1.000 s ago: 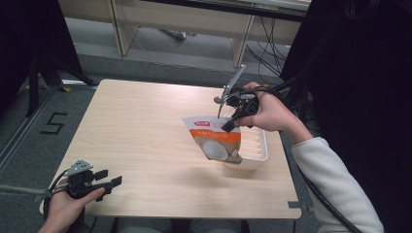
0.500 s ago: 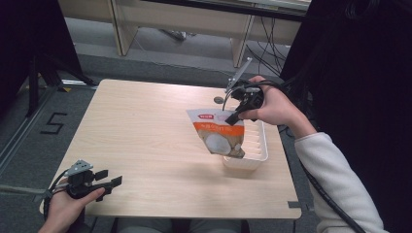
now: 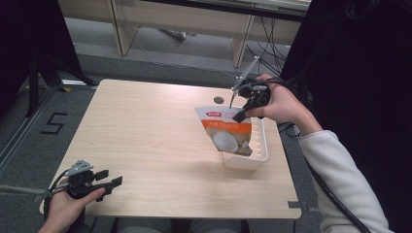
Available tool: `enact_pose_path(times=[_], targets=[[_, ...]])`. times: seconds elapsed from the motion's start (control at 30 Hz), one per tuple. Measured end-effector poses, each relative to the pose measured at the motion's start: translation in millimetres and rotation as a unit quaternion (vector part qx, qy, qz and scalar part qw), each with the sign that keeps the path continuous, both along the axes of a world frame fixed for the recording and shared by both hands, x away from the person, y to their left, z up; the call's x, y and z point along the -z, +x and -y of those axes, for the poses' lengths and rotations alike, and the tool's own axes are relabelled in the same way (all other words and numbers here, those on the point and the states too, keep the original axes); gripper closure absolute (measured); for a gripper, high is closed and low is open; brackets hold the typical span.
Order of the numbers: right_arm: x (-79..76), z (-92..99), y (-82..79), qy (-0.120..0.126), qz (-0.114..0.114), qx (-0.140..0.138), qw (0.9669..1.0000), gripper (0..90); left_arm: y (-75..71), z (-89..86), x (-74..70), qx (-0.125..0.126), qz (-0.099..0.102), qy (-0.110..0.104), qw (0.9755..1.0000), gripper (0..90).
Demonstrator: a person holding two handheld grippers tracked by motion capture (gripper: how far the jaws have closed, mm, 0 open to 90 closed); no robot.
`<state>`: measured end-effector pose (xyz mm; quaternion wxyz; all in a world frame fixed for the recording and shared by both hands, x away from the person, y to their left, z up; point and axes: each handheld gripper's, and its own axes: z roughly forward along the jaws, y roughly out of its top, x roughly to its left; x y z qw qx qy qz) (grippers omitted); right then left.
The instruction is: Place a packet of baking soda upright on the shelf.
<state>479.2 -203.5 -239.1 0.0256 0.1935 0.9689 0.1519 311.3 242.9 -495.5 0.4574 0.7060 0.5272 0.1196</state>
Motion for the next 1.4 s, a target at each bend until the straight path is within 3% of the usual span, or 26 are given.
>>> enact_pose_path(times=[0.7,0.93,1.1,1.4], targets=[[6.0,15.2,-1.2,-0.021,-0.004,-0.015,0.9997,90.0,0.0,0.1,0.1,0.002,-0.001,0.001,1.0,32.0],[7.8,18.1,-1.5,-0.028,0.004,-0.025,0.9993,90.0,0.0,0.4,0.3,0.001,0.0,0.001,1.0,32.0],[6.9,19.4,-1.7,-0.03,0.005,-0.019,0.9994,90.0,0.1,0.4,0.3,0.001,0.0,0.001,1.0,31.9],[6.4,19.9,-1.9,-0.038,0.012,-0.045,0.9982,90.0,0.0,0.4,0.2,0.001,0.0,0.001,1.0,32.0]])
